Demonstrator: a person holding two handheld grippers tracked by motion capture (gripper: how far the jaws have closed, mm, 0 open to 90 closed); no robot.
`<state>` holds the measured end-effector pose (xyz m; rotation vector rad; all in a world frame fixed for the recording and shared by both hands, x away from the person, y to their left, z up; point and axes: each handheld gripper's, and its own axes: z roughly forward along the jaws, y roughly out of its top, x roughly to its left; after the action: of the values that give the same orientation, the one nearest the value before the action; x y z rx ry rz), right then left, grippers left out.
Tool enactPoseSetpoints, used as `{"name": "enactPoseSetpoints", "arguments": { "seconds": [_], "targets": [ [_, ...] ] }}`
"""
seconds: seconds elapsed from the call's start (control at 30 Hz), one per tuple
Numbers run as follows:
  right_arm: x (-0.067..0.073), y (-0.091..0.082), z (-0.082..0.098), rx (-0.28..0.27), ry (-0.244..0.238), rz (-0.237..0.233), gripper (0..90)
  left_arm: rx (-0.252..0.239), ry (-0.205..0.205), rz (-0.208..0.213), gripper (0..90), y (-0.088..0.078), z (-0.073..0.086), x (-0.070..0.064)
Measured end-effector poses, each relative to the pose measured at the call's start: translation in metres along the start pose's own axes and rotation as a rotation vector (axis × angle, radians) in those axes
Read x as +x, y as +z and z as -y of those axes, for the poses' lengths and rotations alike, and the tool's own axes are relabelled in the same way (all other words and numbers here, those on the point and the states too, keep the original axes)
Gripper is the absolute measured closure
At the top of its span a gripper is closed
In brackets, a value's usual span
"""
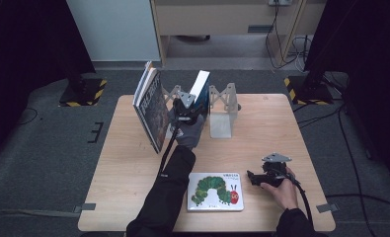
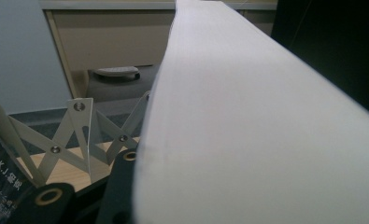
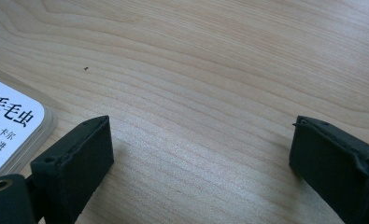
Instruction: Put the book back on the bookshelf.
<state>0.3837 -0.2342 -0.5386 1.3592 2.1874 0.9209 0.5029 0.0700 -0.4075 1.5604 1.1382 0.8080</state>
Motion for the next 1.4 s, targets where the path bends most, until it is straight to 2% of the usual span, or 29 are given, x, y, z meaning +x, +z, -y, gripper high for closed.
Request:
{"name": "enactPoseSetpoints", "arguments": {
  "seconds": [0.2,0.27,0.33,0.5,0.57,0.77,1.03,1.27,1.4],
  "targets": [
    [0.0,0.0,0.0,0.0,0.0,-0.001,6.5,-0.007,-0.004,0.056,54.1,-0.017,0.005,0.008],
    [0.0,0.0,0.0,0.0,0.0,-0.001,6.5,-0.004,0.016,0.061,54.0,-0.023,0.01,0.009],
    [0.0,0.0,0.0,-0.002,0.0,0.0,6.5,-0.006,0.018,0.074,53.8,-0.028,0.016,0.011],
    [0.001,0.0,0.0,-0.003,0.0,0.001,6.6,-0.008,0.012,0.092,55.0,-0.034,0.03,0.013],
    [0.001,0.0,0.0,-0.003,0.0,0.001,6.5,-0.012,0.007,0.098,55.6,-0.034,0.031,0.013],
    [0.001,0.0,0.0,-0.002,0.0,0.0,6.5,0.01,0.016,0.066,58.2,-0.031,0.026,0.01],
    [0.001,0.0,0.0,-0.003,0.001,0.001,6.5,0.015,-0.008,0.014,59.0,-0.025,0.023,0.007],
    [0.001,0.001,0.0,-0.004,-0.003,0.001,6.5,0.02,-0.013,0.009,58.7,-0.02,0.021,0.004],
    [0.001,0.0,0.0,-0.004,-0.003,0.0,6.5,0.009,-0.006,0.036,57.4,-0.021,0.024,0.006]
  ]
}}
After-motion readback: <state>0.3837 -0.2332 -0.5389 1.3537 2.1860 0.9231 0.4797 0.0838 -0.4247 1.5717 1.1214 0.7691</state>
